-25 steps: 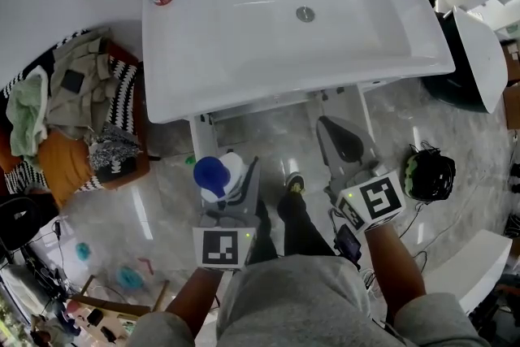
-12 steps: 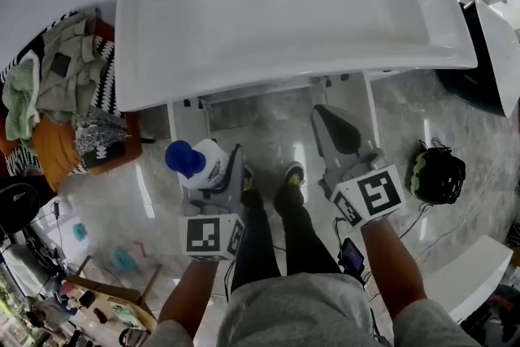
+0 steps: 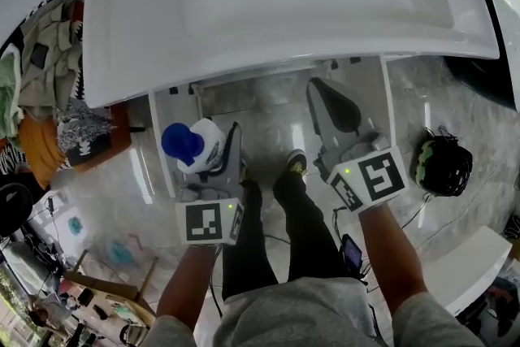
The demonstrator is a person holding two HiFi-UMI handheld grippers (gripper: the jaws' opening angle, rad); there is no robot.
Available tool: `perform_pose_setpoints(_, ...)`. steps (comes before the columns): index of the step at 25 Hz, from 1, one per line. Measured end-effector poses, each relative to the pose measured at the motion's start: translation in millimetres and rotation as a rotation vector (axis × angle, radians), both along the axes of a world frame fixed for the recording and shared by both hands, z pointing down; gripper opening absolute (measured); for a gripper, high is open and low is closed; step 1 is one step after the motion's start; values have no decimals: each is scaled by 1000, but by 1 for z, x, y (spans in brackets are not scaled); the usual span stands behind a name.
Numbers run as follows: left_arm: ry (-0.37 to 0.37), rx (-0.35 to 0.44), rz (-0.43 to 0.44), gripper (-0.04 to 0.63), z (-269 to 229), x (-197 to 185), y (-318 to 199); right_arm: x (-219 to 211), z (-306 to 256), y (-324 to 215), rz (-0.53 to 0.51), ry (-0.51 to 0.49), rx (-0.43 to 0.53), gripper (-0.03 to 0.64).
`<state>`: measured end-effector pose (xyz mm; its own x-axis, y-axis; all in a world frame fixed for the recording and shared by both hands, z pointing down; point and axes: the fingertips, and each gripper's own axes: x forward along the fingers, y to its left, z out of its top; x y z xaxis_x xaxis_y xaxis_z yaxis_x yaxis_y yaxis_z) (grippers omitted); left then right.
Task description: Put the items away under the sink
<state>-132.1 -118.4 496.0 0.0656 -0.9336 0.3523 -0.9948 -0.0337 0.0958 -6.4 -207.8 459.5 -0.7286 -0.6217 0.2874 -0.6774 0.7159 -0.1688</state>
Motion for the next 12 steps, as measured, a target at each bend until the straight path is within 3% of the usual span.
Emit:
perform_pose_setpoints(5,-1,-39,-6,184,45,-4,-7,-5,38,-10,5,-7,-1,-2)
perform_pose_setpoints(12,-20,17,-38,184,96,-13,-33,-8,97,-22,-1,-9,-7,-2)
